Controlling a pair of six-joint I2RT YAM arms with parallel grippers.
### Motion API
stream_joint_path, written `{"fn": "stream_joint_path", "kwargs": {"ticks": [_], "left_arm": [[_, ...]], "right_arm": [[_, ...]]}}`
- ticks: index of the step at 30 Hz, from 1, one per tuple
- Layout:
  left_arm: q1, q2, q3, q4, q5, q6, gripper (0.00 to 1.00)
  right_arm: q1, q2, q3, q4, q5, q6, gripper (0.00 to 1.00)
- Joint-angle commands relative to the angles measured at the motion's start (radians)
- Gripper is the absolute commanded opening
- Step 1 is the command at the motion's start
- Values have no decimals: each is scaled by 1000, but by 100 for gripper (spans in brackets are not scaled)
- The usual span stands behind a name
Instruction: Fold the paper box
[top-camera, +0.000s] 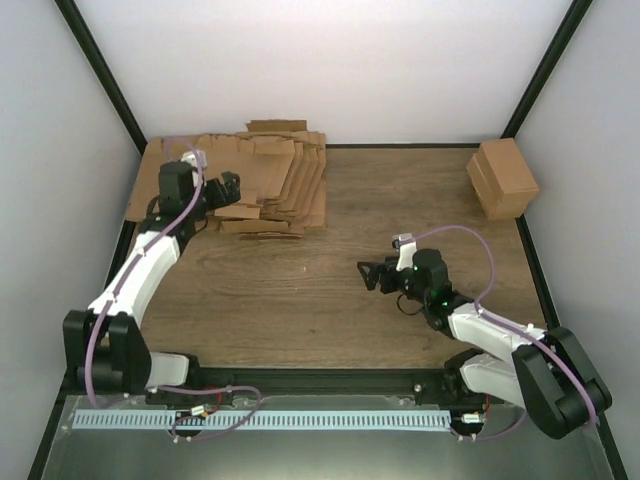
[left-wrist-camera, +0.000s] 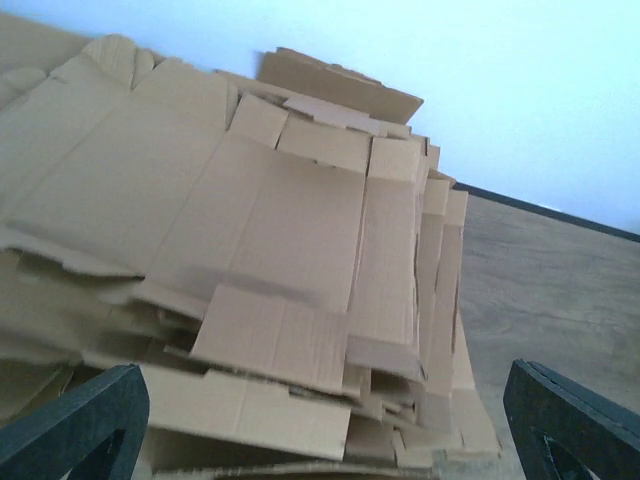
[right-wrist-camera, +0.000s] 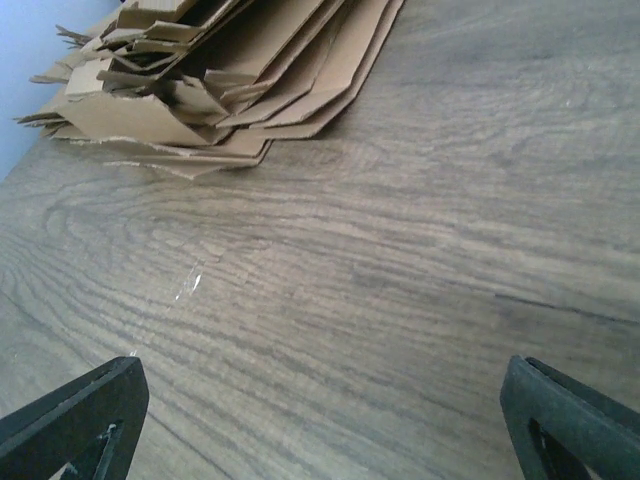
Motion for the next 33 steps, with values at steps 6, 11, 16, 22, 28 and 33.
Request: {"fn": "stream_joint_path", "kwargs": {"ticks": [6,11,16,22,28,33], "left_arm": [[-149,372,360,-193,-141,161,95],[-259,579,586,-292,-282,244,87],[-302,771,828,-417,-386,286,81],[-305,925,1009,-535,-439,318,71],[-305,994,1067,-573,-440,335,70],[-307,1023,1098,-600,-509,339,65]], "right_arm": [[14,-20,115,-197,112,36,100],[14,-58,101,-284,165,55,100],[15,-95,63,-276,194,63,100],[15,-116,40,-230,171,53,100],[15,-109,41,-225,172,51,100],[15,-104,42,-225,172,51,100]]}}
